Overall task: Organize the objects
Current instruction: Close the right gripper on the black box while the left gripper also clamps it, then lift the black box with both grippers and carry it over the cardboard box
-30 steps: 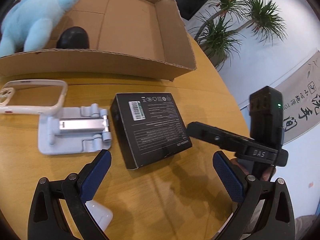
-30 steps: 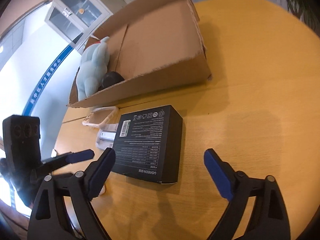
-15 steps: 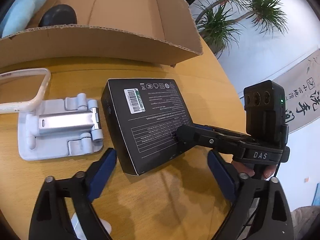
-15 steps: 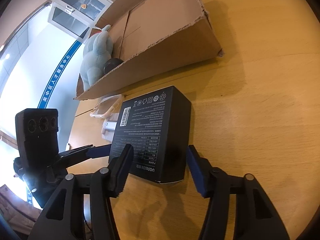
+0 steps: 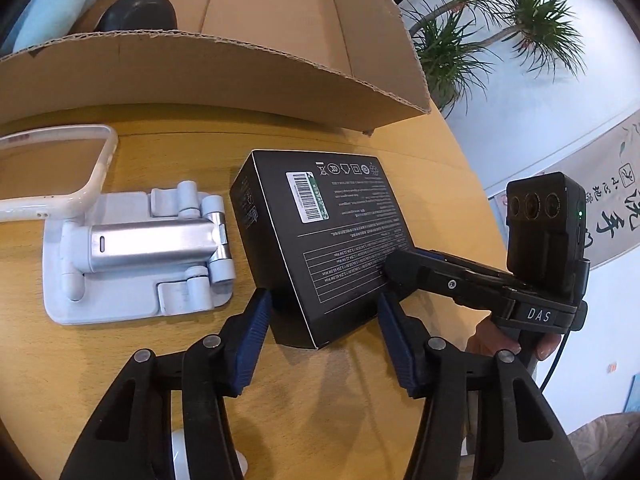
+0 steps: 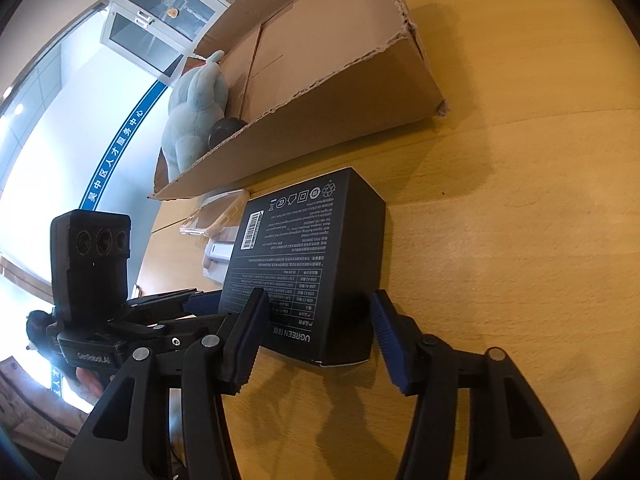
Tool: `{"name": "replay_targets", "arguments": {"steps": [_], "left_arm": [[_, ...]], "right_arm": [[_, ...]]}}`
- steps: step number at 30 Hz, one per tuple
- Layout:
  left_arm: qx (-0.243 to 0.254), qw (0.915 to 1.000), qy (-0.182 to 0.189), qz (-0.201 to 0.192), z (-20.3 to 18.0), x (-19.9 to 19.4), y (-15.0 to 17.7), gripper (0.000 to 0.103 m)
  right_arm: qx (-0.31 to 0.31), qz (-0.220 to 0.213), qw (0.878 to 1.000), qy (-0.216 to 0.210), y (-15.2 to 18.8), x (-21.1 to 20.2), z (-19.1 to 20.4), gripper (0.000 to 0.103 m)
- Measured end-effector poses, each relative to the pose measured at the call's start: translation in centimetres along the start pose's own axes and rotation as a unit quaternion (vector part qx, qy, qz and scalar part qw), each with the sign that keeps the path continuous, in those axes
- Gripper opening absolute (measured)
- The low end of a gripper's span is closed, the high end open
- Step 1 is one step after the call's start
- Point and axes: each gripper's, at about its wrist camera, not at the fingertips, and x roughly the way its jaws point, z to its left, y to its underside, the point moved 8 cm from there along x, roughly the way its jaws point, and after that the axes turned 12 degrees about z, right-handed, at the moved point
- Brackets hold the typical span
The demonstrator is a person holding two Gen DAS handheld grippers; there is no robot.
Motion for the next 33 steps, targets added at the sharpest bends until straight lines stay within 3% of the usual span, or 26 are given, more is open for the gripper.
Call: {"name": "replay_targets", "arguments": {"steps": [13, 27, 29, 32, 33], "left_arm": [[0.019, 0.9997, 0.001, -0.015, -0.7, -1.3, 0.6, 0.051], [0.034, 0.9993, -0.007, 0.015, -0.3, -1.1, 2.0, 0.051], [0.034, 0.9992, -0.003, 0.02, -0.3, -1.0, 2.0, 0.054], [0.023, 0.9992, 0.006, 0.033, 0.2, -0.2, 1.8, 0.064], [0.019, 0.999, 0.013, 0.038, 0.4, 0.0, 1.6, 0.068]], "right_arm": [[-0.03, -0.035, 0.997, 0.065, 0.5, -1.7, 1.7, 0.042], [-0.028, -0.004, 0.995, 0.1, 2.6, -0.9, 2.9, 0.042], [-0.027, 0.001, 0.995, 0.098, 2.5, -0.8, 2.8, 0.046], [-0.019, -0.002, 0.994, 0.106, 2.1, -0.5, 2.4, 0.066], [-0.017, -0.003, 0.994, 0.107, 2.0, -0.5, 2.2, 0.066]]}}
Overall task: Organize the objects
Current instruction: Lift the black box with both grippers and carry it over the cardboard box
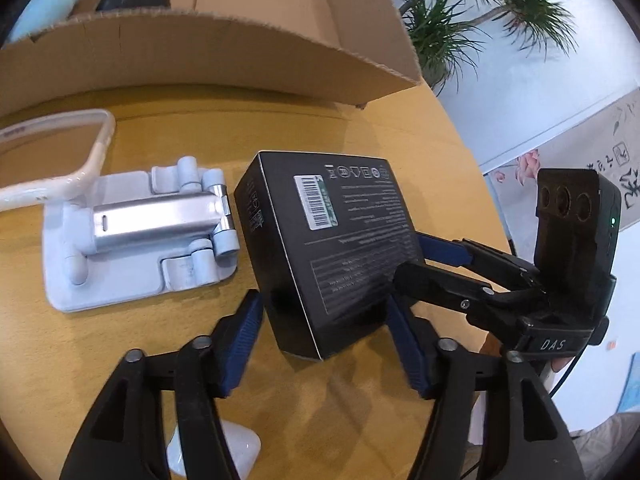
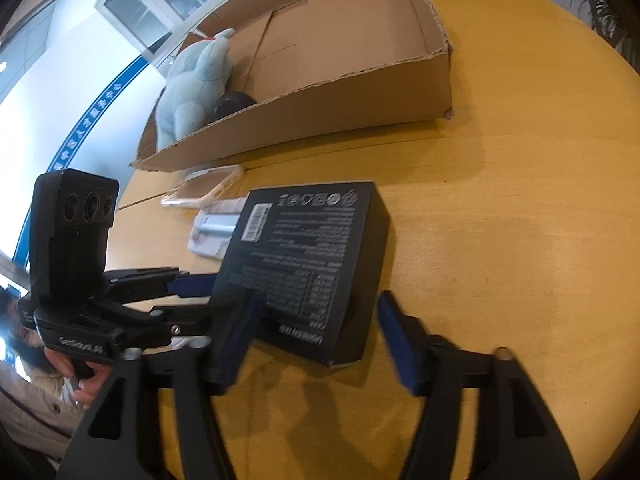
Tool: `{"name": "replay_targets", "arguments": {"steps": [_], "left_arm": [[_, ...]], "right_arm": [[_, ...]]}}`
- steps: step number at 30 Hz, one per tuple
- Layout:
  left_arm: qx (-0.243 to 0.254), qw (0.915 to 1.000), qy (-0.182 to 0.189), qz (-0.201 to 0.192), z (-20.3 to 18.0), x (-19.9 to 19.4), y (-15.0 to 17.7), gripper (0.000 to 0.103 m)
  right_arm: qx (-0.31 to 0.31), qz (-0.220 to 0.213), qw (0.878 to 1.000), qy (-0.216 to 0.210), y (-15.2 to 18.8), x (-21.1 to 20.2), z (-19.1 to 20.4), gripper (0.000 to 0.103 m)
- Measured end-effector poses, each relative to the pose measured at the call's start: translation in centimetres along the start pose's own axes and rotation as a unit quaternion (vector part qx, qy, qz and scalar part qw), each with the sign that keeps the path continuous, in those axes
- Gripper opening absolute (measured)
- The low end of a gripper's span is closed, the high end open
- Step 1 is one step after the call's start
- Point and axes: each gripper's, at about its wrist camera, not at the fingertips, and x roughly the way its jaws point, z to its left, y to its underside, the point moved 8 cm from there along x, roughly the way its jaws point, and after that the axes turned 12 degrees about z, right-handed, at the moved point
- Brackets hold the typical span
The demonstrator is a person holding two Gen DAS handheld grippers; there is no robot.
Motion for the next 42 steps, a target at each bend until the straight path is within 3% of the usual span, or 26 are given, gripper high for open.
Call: {"name": "replay_targets", "arguments": {"steps": [6, 9, 13, 24, 42], "left_arm": [[0.004, 1.0, 0.001, 0.001, -0.1, 0.1, 0.3, 0.071], [0.025, 0.9996, -0.013, 0.001, -0.9, 0.4, 0.7, 0.072], [0.046, 0.998, -0.041, -0.011, -1.6, 0.0, 1.0, 0.072], [0.071, 0.995, -0.04, -0.057, -3.5, -3.5, 1.6, 0.072], [0.085, 0.9906, -0.05, -0.096, -4.3, -6.3, 1.8, 0.072]], "right_arm": [[0.022, 0.011, 0.999, -0.022, -0.3, 0.8, -0.8, 0.066], [0.027, 0.013, 0.999, -0.042, -0.2, 0.9, -0.6, 0.058], [0.02, 0.011, 0.999, -0.03, 0.1, 0.6, -0.2, 0.057], [-0.016, -0.048, 0.999, -0.002, 0.1, -3.0, 2.1, 0.054], [-0.044, -0.071, 0.996, 0.019, -1.3, -4.9, 5.2, 0.054]]}}
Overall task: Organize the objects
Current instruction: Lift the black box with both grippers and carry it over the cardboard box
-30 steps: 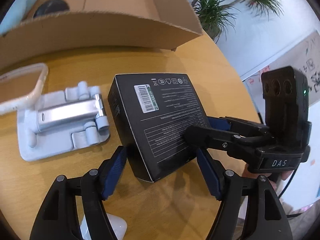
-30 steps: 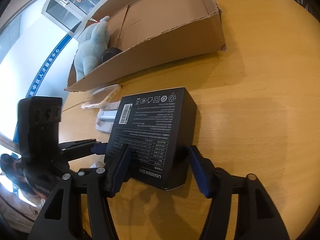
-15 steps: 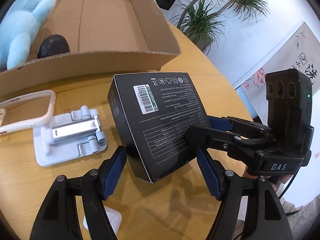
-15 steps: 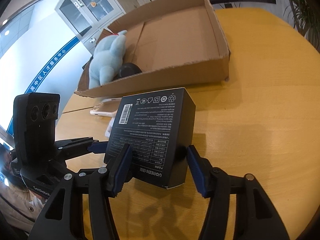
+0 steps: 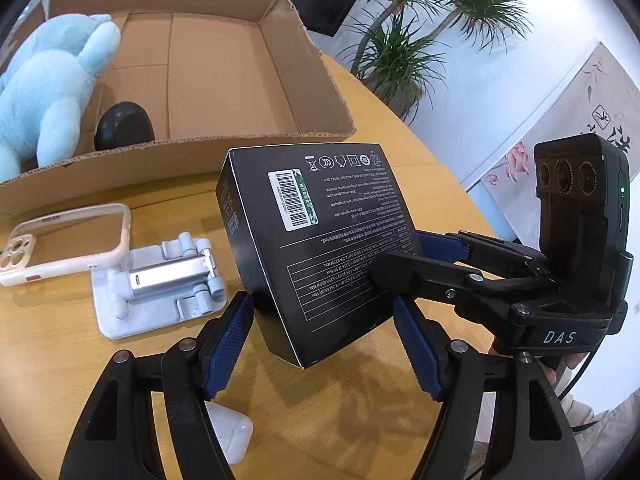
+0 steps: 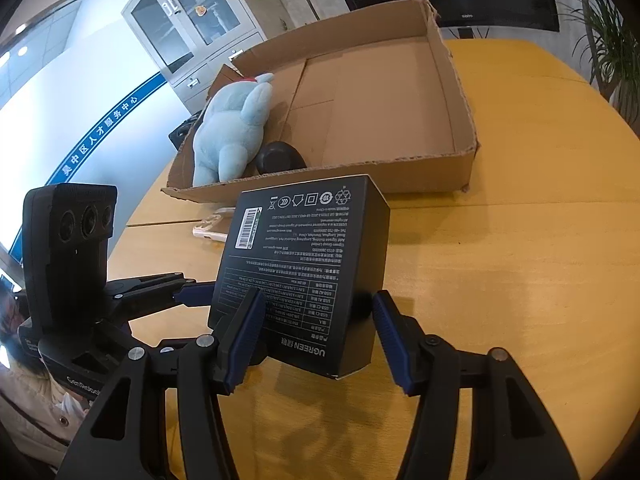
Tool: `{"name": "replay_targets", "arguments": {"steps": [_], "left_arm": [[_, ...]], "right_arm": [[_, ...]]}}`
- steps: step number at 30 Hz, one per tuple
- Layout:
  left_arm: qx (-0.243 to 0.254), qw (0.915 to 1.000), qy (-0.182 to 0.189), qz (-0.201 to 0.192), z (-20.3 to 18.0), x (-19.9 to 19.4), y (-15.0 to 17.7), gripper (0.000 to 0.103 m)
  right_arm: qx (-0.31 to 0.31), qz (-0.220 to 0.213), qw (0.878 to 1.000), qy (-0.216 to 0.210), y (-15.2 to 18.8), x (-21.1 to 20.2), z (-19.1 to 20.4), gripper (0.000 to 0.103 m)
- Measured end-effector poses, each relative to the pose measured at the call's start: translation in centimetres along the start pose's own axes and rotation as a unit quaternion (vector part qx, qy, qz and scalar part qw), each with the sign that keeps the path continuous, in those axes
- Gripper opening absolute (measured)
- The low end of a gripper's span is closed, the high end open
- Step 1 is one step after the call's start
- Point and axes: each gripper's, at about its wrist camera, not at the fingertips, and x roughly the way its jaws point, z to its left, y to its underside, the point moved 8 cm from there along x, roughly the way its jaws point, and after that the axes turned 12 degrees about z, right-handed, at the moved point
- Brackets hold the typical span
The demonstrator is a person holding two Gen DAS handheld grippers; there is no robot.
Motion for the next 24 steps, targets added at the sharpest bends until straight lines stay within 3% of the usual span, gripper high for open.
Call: {"name": "replay_targets", "arguments": {"steps": [24], "left_arm": [[0.01, 0.9991, -0.009, -0.04, 0.6, -3.7, -3.8, 0.072]], "right_arm": [[-0.034, -0.026, 0.999, 0.01, -3.9, -1.6, 2.2, 0.054]]}}
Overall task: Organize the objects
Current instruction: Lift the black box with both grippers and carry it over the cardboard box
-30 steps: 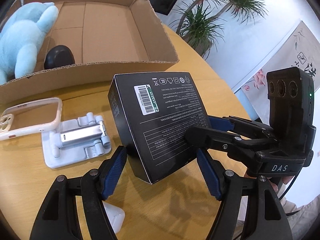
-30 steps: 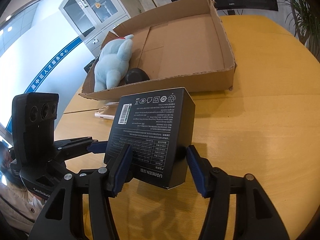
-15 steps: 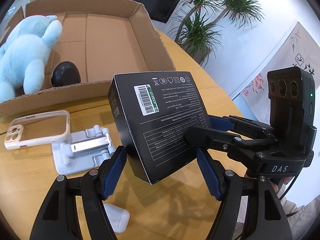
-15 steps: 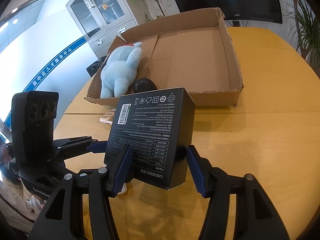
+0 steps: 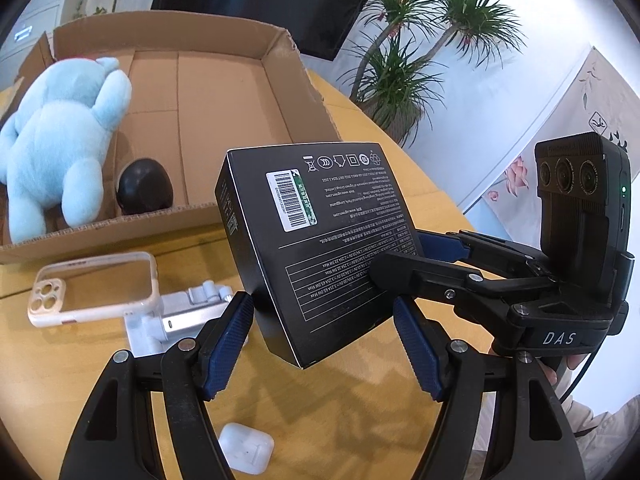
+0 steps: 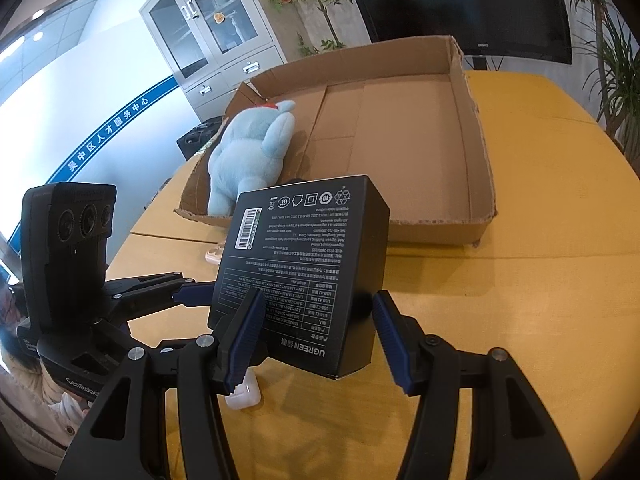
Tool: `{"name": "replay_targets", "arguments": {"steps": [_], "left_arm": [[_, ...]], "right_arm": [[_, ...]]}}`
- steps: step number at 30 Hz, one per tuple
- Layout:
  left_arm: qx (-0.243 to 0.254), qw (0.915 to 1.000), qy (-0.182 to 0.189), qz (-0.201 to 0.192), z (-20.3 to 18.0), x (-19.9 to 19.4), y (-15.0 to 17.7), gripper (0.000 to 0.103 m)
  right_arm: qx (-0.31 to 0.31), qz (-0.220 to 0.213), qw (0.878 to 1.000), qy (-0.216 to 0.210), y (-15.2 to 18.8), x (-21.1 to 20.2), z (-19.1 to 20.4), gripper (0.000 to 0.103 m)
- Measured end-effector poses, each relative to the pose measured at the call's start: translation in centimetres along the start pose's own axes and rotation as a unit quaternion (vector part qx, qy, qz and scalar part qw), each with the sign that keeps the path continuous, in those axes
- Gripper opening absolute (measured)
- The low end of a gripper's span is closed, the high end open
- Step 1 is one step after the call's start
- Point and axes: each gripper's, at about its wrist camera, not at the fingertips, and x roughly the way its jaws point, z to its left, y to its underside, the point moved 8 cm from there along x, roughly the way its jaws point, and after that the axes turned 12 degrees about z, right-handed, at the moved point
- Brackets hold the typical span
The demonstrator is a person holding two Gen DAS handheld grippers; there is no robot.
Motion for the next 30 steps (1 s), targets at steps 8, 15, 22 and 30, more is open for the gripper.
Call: {"name": "replay_targets", "arguments": {"steps": [8, 15, 22, 30], "left_arm": [[0.005, 1.0, -0.005, -0.007, 0.1, -0.8, -1.0, 0.076], [0.015, 0.9997, -0.005, -0.017, -0.2, -1.7, -2.3, 0.08], [0.027, 0.9991, -0.014, -0.029, -0.2, -2.5, -3.6, 0.08], [0.038, 0.9983, -0.024, -0.037, 0.2, -3.1, -5.1, 0.08]], "right_arm": [[-0.007, -0.007, 1.0, -0.001, -1.7, -0.2, 0.3, 0.054], [-0.015, -0.019, 1.0, -0.001, -3.0, -0.7, 0.6, 0.056], [-0.024, -0.031, 0.999, 0.0, -4.1, -1.3, 1.1, 0.056], [-0.031, -0.04, 0.999, -0.002, -5.5, -1.6, 1.2, 0.056]]}}
